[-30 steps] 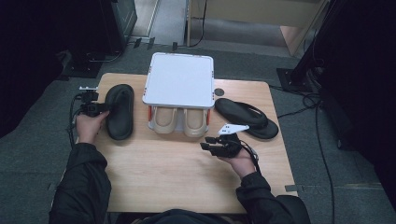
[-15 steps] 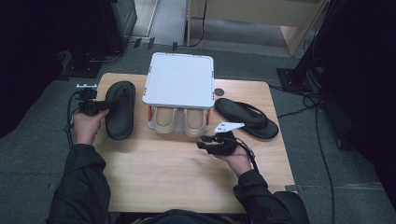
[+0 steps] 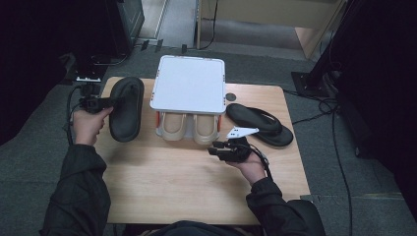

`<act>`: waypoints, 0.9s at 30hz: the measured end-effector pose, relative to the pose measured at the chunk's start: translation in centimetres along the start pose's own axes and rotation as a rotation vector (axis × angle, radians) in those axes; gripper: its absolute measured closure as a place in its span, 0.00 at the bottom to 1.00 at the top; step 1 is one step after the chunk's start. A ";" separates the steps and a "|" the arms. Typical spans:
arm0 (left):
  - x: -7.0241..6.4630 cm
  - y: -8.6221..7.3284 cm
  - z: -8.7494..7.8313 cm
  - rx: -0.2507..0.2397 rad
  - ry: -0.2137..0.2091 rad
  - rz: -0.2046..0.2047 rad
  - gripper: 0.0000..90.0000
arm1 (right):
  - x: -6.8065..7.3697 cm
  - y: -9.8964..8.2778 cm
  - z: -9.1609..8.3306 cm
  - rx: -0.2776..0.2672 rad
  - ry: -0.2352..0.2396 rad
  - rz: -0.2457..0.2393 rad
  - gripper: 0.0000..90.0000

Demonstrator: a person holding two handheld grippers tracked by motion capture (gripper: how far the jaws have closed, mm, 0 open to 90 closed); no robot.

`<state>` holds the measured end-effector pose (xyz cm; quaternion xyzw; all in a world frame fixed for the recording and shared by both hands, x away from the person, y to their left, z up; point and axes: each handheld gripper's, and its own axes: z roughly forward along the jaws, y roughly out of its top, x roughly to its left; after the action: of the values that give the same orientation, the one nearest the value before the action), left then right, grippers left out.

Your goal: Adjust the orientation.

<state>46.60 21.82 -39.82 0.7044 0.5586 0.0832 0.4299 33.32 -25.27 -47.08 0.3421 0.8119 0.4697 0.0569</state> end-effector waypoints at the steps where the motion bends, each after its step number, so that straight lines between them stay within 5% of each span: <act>1: -0.2 0.4 -0.1 0.002 0.001 0.002 0.76 | 0.0 0.0 0.0 0.001 -0.002 0.001 0.68; 6: -1.3 2.3 -0.7 0.006 0.006 0.035 0.76 | -0.1 0.0 -0.1 0.003 -0.008 0.005 0.68; 15: -2.7 5.1 -2.2 -0.017 0.000 0.037 0.76 | -0.1 -0.1 -0.1 0.003 -0.009 -0.002 0.68; 27: -6.8 9.0 -2.3 -0.042 -0.023 0.087 0.76 | -0.2 -0.1 -0.3 -0.005 -0.011 0.006 0.68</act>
<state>49.23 17.16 -29.61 0.7198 0.5205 0.1055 0.4471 33.31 -25.67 -47.00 0.3469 0.8092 0.4701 0.0610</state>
